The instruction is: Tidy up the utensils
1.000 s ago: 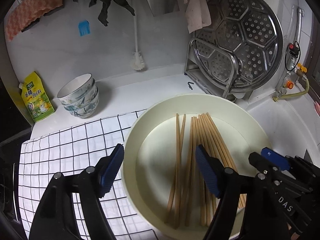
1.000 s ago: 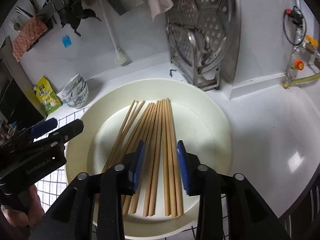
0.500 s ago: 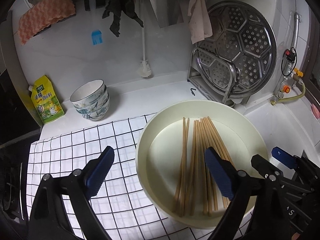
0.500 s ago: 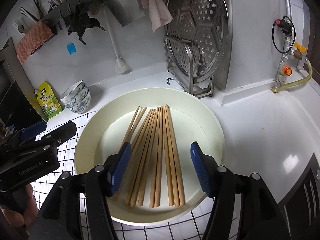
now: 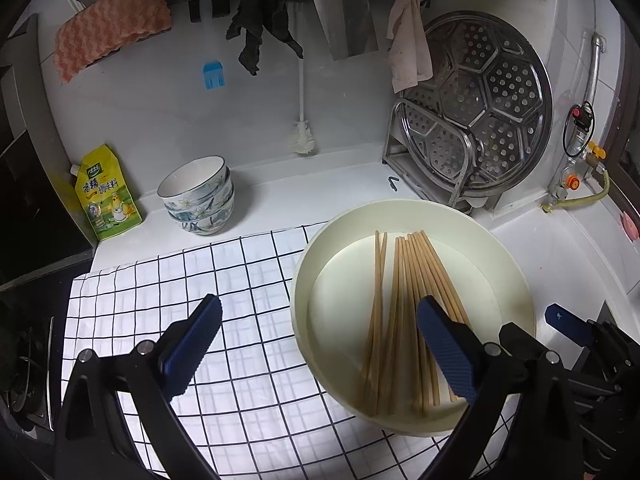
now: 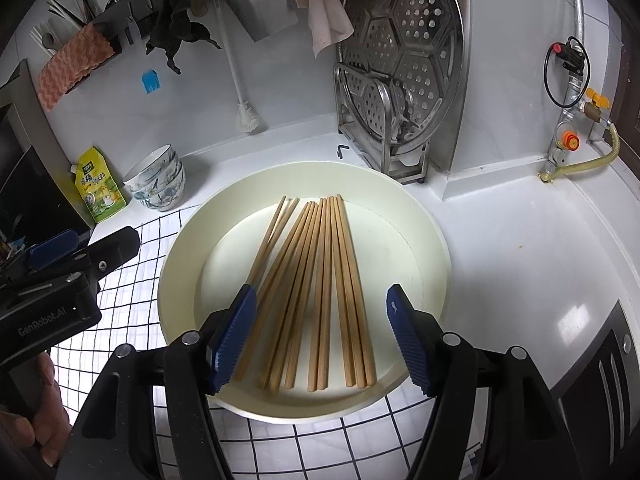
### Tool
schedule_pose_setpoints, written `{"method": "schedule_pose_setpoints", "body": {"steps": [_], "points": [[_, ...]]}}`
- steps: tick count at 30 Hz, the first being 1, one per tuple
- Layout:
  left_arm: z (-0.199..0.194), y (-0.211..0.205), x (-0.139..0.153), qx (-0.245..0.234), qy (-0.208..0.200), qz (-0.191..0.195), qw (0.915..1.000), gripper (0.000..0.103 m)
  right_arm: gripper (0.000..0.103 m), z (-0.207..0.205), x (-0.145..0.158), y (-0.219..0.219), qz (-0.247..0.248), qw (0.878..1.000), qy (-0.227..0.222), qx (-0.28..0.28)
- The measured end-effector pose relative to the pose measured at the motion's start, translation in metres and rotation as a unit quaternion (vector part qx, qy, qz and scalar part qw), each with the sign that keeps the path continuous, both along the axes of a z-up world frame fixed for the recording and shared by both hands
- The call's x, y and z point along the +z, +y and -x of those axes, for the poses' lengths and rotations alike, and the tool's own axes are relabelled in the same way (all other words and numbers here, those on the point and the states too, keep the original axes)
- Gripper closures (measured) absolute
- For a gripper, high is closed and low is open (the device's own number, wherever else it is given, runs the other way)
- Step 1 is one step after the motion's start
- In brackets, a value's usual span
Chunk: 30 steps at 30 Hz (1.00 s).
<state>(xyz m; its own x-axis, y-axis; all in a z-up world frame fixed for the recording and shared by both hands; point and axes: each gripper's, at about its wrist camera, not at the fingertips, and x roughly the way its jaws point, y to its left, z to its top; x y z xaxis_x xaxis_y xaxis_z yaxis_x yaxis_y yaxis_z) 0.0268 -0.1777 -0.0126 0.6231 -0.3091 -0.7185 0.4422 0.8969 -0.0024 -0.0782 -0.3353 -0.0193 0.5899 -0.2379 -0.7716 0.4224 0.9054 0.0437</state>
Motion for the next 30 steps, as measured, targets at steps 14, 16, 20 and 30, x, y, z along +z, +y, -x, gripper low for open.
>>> {"method": "schedule_pose_setpoints", "body": {"steps": [14, 16, 20, 30], "points": [[0.002, 0.012, 0.003, 0.003, 0.004, 0.003, 1.0000, 0.006, 0.038, 0.003, 0.006, 0.008, 0.004, 1.000, -0.002, -0.002], [0.003, 0.013, 0.003, 0.002, 0.003, 0.003, 1.0000, 0.006, 0.037, 0.004, 0.006, 0.009, 0.004, 1.000, -0.001, -0.002], [0.005, 0.013, 0.006, -0.001, -0.003, 0.005, 1.0000, 0.006, 0.035, 0.005, 0.007, 0.009, 0.004, 1.000, -0.001, -0.001], [0.005, 0.015, 0.005, -0.004, 0.009, 0.001, 1.0000, 0.006, 0.035, 0.006, 0.009, 0.013, 0.009, 1.000, 0.000, 0.002]]}}
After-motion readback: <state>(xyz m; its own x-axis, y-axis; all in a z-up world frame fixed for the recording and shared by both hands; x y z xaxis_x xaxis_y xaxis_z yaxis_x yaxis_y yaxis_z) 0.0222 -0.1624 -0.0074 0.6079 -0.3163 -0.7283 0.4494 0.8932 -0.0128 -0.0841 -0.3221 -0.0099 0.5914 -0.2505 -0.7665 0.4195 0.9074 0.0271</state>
